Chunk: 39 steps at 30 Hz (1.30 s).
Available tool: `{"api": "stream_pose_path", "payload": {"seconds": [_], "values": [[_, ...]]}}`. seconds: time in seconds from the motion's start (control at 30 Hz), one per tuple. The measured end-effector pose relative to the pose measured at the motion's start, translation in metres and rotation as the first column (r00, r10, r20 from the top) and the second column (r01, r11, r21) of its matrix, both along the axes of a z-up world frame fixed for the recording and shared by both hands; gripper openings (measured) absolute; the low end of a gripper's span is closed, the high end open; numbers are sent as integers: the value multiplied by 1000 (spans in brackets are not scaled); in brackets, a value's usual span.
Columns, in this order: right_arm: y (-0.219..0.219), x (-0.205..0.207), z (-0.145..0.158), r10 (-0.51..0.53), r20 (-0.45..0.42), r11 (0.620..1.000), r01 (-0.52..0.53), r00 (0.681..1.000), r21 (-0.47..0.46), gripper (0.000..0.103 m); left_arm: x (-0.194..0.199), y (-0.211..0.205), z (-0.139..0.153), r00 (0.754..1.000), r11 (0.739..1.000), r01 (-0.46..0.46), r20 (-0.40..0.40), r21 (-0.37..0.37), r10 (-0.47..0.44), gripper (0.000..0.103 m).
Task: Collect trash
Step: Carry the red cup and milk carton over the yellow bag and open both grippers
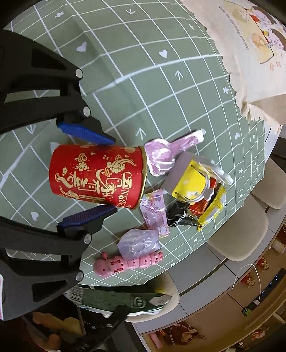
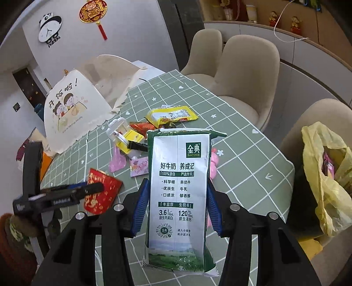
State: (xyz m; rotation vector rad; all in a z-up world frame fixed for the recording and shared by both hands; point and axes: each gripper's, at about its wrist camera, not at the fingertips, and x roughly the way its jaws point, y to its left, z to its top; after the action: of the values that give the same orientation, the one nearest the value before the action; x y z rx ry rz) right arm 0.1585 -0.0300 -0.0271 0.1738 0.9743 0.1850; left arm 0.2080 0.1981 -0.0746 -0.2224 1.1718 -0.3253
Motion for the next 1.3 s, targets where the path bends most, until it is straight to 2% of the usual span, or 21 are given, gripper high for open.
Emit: {"api": "stream_pose_path", "payload": {"seconds": [0.23, 0.47, 0.7, 0.83, 0.93, 1.03, 1.13, 1.2, 1.3], "values": [[-12, -8, 3, -29, 5, 1000, 29, 1000, -8, 47, 9, -15, 0, 999, 999, 33, -17, 12, -33, 53], [-24, -12, 6, -54, 15, 999, 54, 998, 3, 47, 9, -21, 8, 999, 999, 34, -15, -3, -34, 48], [-33, -21, 16, -75, 42, 997, 74, 996, 23, 47, -3, -27, 42, 994, 999, 53, 94, -6, -52, 48], [-37, -26, 33, -78, 97, 996, 74, 992, 42, 47, -16, -28, 75, 977, 998, 55, 208, -18, -50, 48], [-42, -31, 56, -72, 171, 996, 63, 983, 58, 47, -29, -29, 109, 951, 998, 47, 308, -42, -32, 48], [-51, -38, 84, -66, 242, 997, 53, 968, 62, 47, -42, -37, 146, 910, 997, 44, 414, -58, -16, 48], [-60, -48, 113, -49, 319, 999, 40, 946, 37, 47, -55, -49, 183, 856, 995, 48, 517, -88, 4, 48], [-72, -56, 133, -38, 375, 999, 37, 926, 8, 47, -65, -63, 206, 811, 992, 64, 585, -113, 14, 48], [-93, -63, 155, -35, 423, 999, 42, 905, -6, 47, -72, -90, 226, 766, 987, 94, 643, -127, 10, 49]]}}
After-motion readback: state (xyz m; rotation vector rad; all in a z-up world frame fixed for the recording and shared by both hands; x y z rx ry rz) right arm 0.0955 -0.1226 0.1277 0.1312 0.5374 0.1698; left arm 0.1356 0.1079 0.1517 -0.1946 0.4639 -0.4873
